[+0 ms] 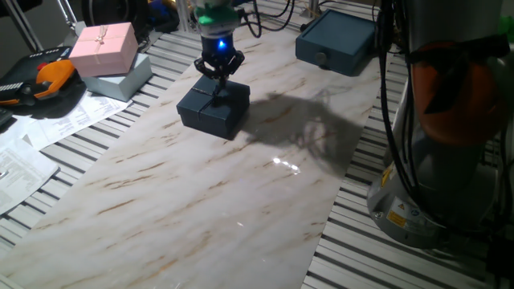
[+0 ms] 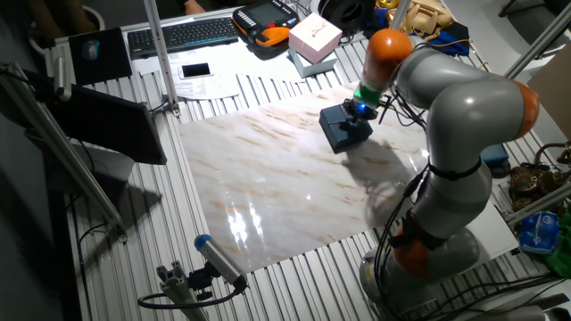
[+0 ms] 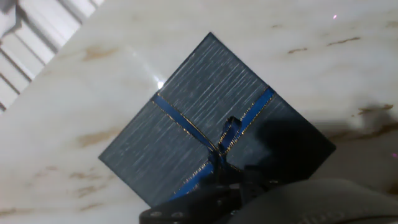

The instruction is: Open a box

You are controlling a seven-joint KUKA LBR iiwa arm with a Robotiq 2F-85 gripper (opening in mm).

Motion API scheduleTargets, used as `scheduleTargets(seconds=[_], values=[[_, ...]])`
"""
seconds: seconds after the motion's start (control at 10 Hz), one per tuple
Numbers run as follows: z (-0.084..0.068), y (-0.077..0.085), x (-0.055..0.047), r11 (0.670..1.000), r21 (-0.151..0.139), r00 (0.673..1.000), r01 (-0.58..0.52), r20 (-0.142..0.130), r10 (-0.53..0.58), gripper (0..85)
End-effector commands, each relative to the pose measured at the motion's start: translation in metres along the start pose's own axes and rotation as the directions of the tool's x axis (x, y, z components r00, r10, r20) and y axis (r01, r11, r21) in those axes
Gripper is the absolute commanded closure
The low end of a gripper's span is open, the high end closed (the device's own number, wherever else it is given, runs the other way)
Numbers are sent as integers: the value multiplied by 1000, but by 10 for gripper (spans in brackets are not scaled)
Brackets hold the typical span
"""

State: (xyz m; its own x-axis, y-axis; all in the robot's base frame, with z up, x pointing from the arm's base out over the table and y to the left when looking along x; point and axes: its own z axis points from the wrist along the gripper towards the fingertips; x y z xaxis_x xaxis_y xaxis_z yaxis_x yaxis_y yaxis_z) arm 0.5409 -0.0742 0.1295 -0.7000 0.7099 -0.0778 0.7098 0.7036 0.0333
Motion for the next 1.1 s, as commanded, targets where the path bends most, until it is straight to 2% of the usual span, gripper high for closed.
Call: scheduleTargets(seconds=[0.0,0.2,0.3,0.4,0.5,0.7,0.9,1.0], values=[[0,1,0,1000,-7,1000,-8,-2,8,850],[2,4,-1,1000,-8,1000,-7,-24,6,850],[3,5,-1,1000,4,1000,-13,-8,13,680],[3,6,0,999,11,999,-36,1,36,340],[2,7,1,999,15,999,-52,1,52,170],[5,8,-1,995,12,995,-101,4,101,170],[8,10,-4,990,-8,990,-142,13,142,170],[3,13,-4,987,-11,987,-162,15,162,170]])
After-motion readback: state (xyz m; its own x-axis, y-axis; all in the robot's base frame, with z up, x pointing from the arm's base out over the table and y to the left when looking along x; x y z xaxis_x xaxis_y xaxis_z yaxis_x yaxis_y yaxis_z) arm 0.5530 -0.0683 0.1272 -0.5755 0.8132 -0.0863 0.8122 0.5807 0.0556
